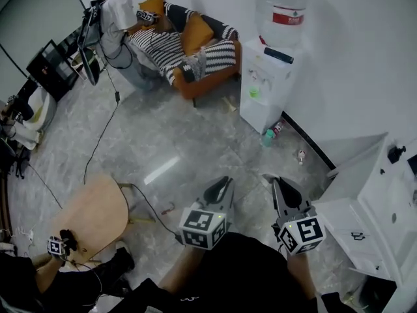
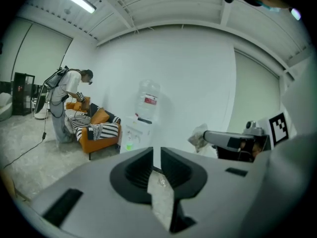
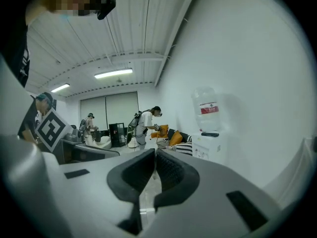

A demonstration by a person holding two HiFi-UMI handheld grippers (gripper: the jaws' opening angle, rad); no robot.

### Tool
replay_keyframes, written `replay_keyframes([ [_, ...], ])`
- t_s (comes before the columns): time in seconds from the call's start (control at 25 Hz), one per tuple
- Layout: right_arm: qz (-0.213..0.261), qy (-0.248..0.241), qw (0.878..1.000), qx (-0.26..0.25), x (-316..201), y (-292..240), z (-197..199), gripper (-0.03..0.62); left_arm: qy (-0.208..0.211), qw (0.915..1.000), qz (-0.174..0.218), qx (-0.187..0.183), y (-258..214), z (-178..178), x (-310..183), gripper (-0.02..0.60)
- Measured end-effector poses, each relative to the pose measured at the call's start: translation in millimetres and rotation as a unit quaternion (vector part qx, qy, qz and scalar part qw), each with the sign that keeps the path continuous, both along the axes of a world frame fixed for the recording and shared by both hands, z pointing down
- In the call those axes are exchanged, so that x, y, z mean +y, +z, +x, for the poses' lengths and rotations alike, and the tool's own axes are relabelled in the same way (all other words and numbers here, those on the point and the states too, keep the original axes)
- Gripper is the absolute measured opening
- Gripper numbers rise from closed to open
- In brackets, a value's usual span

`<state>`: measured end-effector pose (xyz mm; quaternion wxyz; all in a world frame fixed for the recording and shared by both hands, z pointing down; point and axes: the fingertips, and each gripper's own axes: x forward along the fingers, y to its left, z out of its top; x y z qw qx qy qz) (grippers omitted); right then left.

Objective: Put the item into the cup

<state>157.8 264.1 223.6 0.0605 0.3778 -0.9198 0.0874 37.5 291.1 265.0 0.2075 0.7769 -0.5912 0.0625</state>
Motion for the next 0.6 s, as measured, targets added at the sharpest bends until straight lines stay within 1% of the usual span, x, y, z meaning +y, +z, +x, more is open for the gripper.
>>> replay_keyframes([
  [0.08,-0.007,-0.007,1.0,0.014,-26,-1,-8,0.018,-0.019,0.9997,-0.005,0.015,3,-14,-25,0.048],
  [0.16,-0.015,-0.014,0.999,0.03,-50,-3,-20,0.018,-0.041,0.9985,-0.017,0.032,10,-32,-47,0.048],
  [0.28,-0.017,-0.035,0.998,0.055,-82,-5,-55,0.018,-0.083,0.9949,-0.03,0.049,20,-78,-70,0.048],
  [0.36,-0.01,-0.051,0.997,0.065,-107,-8,-82,0.019,-0.1,0.993,-0.035,0.051,28,-106,-86,0.048],
  [0.48,0.008,-0.069,0.995,0.067,-144,-17,-124,0.018,-0.107,0.9929,-0.029,0.044,30,-141,-121,0.048],
  [0.6,0.018,-0.081,0.995,0.059,-182,-23,-156,0.018,-0.093,0.995,-0.007,0.036,18,-158,-166,0.048],
])
